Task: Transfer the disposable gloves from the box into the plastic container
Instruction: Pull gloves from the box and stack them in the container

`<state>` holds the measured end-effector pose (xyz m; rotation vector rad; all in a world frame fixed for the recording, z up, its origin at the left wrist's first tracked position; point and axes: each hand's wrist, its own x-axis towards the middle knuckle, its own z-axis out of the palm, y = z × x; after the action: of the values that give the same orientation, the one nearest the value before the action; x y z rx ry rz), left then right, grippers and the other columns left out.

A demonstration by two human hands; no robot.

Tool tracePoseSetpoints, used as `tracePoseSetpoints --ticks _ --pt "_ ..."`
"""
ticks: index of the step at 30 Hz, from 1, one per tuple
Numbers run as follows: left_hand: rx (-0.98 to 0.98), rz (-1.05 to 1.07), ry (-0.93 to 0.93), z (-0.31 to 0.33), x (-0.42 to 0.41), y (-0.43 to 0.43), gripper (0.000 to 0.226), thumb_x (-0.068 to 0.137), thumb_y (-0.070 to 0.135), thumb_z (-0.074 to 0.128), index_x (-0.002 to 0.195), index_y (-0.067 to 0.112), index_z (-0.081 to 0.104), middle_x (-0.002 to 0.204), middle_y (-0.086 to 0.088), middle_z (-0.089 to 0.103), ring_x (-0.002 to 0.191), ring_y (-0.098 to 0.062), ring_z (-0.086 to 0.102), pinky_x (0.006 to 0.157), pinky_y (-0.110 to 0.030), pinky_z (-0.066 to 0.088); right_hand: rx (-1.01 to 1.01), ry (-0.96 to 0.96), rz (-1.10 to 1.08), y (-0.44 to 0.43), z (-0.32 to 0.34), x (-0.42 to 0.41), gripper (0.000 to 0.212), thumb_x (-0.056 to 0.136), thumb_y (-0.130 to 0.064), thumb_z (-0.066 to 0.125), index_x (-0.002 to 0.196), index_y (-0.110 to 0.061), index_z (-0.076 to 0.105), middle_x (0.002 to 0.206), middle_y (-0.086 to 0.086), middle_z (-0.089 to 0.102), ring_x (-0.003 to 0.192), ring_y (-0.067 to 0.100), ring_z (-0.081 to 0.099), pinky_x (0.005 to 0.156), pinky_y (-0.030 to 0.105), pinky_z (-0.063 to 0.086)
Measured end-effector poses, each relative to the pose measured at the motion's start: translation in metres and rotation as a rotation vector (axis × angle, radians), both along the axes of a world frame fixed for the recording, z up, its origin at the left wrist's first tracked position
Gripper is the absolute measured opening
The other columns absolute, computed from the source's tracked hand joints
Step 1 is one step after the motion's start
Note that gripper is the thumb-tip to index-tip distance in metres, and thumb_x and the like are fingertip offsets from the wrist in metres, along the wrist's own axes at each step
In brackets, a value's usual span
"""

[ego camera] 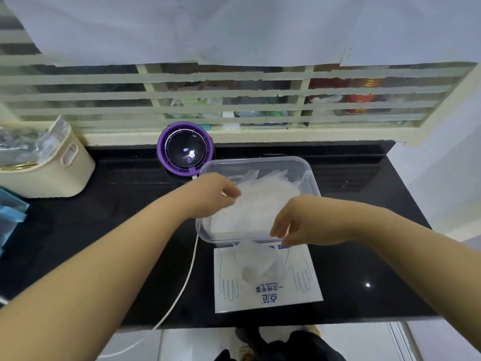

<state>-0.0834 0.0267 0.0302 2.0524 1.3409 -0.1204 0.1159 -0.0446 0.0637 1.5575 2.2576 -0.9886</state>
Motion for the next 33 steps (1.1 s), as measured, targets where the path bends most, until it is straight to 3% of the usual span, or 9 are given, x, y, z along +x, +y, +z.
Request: tracePoseSetpoints --ticks 4,8,11,17,19,22,28,30,33 --pt "-0.106 0.065 -0.218 0.017 -0.016 -0.031 0.013 0.095 0.025 0.058 0.105 0.022 0.066 0.086 0.013 0.070 0.073 0.003 0.067 0.066 -0.011 0.052 -0.029 -0.056 -0.013 -0.016 -0.016 -0.003 0.037 0.085 -0.029 0.069 0.121 -0.022 0.062 0.114 -0.009 0.064 0.088 0.003 0.057 0.074 0.009 0.041" --pt "-0.290 -0.063 -0.060 0.012 -0.020 -0.059 0.015 0.095 0.034 0.057 0.098 0.023 0.067 0.090 0.011 0.072 0.081 -0.001 0.069 0.080 -0.021 0.056 0.075 -0.069 -0.068 -0.026 -0.028 -0.012 0.016 0.090 -0.023 0.060 0.090 -0.010 0.069 0.084 -0.004 0.067 0.078 0.015 0.059 0.068 0.017 0.043" --pt "-0.267 -0.163 0.066 -0.006 -0.009 -0.074 0.035 0.091 0.046 0.058 0.119 0.026 0.060 0.111 0.007 0.066 0.099 -0.011 0.063 0.095 -0.032 0.050 0.116 -0.019 -0.133 -0.029 -0.030 -0.015 0.014 0.091 -0.024 0.059 0.087 -0.016 0.069 0.075 -0.013 0.058 0.077 0.011 0.060 0.069 0.016 0.046" --pt "-0.241 -0.183 0.157 -0.049 0.015 -0.095 0.051 0.091 0.050 0.055 0.125 0.012 0.055 0.093 -0.004 0.063 0.081 -0.019 0.058 0.078 -0.032 0.049 0.141 0.066 -0.206 -0.034 -0.028 -0.009 0.016 0.087 -0.033 0.066 0.075 -0.024 0.061 0.074 -0.015 0.059 0.072 0.001 0.057 0.068 0.014 0.045" --pt "-0.230 -0.223 0.140 -0.055 0.018 -0.094 0.053 0.093 0.048 0.053 0.133 0.014 0.049 0.109 -0.003 0.062 0.086 -0.019 0.056 0.082 -0.031 0.047 0.134 0.063 -0.225 -0.035 -0.028 -0.004 0.015 0.087 -0.034 0.066 0.075 -0.024 0.062 0.076 -0.015 0.061 0.073 0.001 0.058 0.068 0.014 0.046" --pt "-0.214 -0.311 0.144 -0.065 0.017 -0.096 0.064 0.092 0.044 0.056 0.145 0.018 0.031 0.140 -0.002 0.037 0.109 -0.021 0.049 0.098 -0.032 0.041 0.158 0.095 -0.277 -0.035 -0.024 0.001 0.014 0.086 -0.033 0.066 0.080 -0.021 0.067 0.078 -0.014 0.064 0.073 0.001 0.061 0.069 0.015 0.051" --pt "-0.175 -0.427 0.153 -0.073 0.016 -0.099 0.059 0.094 0.038 0.054 0.149 0.032 0.032 0.151 -0.001 0.019 0.133 -0.023 0.034 0.113 -0.036 0.028 0.379 0.294 -0.438 -0.025 0.011 0.002 0.013 0.087 -0.029 0.065 0.077 -0.021 0.068 0.073 -0.008 0.067 0.069 0.010 0.062 0.068 0.024 0.051" --pt "-0.280 -0.361 0.060 -0.061 0.014 -0.097 0.047 0.094 0.035 0.054 0.140 0.034 0.045 0.148 0.003 0.028 0.132 -0.020 0.037 0.112 -0.034 0.029 0.427 0.361 -0.473 -0.019 0.027 0.003 0.012 0.088 -0.029 0.064 0.077 -0.022 0.067 0.076 -0.003 0.068 0.077 0.019 0.064 0.076 0.029 0.054" --pt "-0.330 -0.272 0.023 -0.034 0.002 -0.084 0.042 0.095 0.037 0.054 0.135 0.025 0.050 0.138 0.008 0.049 0.125 -0.012 0.048 0.107 -0.030 0.036 0.498 0.397 -0.464 -0.008 0.048 0.007 0.012 0.090 -0.026 0.062 0.078 -0.024 0.066 0.075 -0.004 0.067 0.067 0.005 0.060 0.066 0.009 0.048"
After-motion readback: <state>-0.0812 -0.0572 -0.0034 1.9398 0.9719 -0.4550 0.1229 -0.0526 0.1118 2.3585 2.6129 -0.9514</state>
